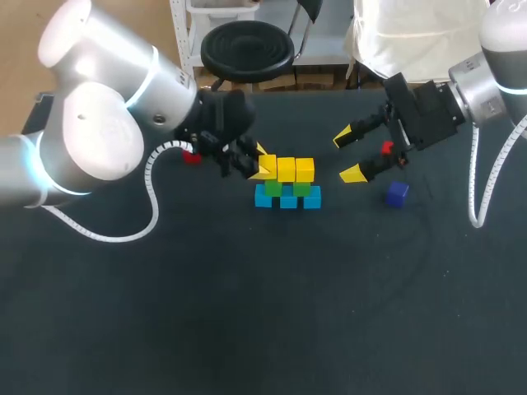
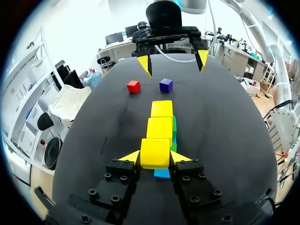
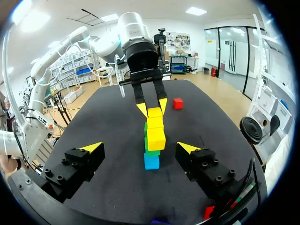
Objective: Place the blue cubes, place green cubes on the blue cubes, place the yellow cubes on the green cubes, then place the red cubes on the yellow cubes, and place purple cube on the red cubes.
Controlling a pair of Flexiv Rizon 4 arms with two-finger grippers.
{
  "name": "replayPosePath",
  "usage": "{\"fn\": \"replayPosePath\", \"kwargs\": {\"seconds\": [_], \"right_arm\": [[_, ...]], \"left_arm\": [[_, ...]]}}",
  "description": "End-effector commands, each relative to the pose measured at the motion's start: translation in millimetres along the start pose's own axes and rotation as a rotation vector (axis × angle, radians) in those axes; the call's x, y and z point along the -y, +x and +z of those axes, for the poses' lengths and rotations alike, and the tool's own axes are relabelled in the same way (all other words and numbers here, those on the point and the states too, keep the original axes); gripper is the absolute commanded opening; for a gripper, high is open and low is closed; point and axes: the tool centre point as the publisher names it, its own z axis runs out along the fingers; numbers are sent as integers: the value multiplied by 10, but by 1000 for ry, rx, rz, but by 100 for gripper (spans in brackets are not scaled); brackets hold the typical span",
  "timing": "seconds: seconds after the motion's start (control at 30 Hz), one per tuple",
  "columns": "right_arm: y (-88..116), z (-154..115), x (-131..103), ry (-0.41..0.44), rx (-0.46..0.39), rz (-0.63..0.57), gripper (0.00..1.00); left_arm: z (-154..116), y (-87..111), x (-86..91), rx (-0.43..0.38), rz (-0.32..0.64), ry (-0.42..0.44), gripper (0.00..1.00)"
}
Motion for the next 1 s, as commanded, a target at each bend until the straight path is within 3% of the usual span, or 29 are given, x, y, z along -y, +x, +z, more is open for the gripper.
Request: {"fn": "replayPosePath", "kwargs": {"seconds": [0.03, 1.0], "right_arm": [[-2, -3, -6, 1, 0, 0, 100], [-2, -3, -6, 1, 0, 0, 100]], "left_arm": [[21, -1, -21, -4, 1, 4, 0], [-12, 1, 2, -8, -1, -4, 0]]}}
